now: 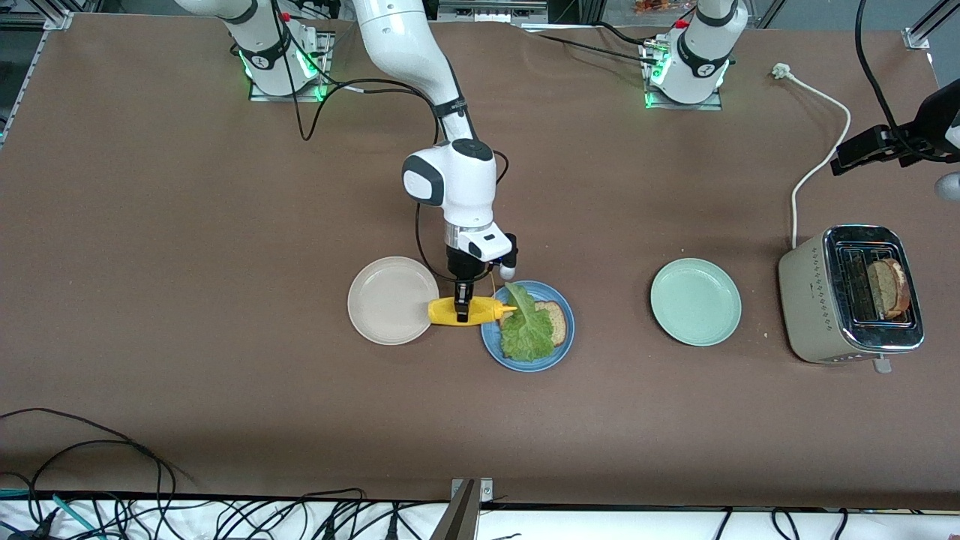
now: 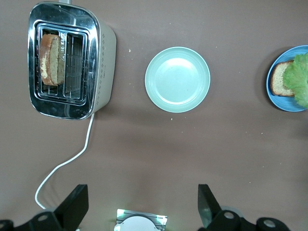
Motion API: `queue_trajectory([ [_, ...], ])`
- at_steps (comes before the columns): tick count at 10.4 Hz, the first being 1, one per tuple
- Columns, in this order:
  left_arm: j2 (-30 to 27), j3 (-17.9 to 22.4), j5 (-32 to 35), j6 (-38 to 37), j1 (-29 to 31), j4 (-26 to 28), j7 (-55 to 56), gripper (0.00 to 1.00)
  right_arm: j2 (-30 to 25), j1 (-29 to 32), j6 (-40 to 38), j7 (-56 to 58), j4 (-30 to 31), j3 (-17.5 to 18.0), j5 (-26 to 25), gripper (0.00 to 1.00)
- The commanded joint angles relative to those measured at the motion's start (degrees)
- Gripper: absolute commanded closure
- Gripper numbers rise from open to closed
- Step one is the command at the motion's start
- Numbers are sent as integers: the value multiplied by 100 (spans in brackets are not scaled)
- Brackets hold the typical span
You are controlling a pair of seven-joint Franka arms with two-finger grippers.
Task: Make sandwich in blue plate with both arms
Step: 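Tilt the yellow bottle nozzle down over the lettuce with the right gripper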
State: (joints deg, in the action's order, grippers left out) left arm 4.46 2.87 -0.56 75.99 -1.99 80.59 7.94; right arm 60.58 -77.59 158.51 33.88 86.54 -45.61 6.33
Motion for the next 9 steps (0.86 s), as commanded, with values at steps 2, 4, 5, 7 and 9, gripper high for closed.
queue_trajectory([
  [2, 73, -32, 179, -111, 6, -166, 32, 0, 279, -177, -180, -100, -41, -298, -492, 100],
  [4, 64, -32, 179, -120, -3, -166, 32, 0, 340, -204, -180, -266, -32, -308, -492, 100],
  [5, 73, -32, 179, -111, -3, -166, 32, 0, 358, -239, -180, -363, -32, -308, -492, 100],
  [7, 73, -32, 179, -111, -3, -175, 32, 0, 367, -239, -180, -477, -32, -308, -492, 100],
  [9, 73, -32, 179, -111, 6, -166, 32, 0, 358, -265, -189, -513, -32, -316, -492, 100],
])
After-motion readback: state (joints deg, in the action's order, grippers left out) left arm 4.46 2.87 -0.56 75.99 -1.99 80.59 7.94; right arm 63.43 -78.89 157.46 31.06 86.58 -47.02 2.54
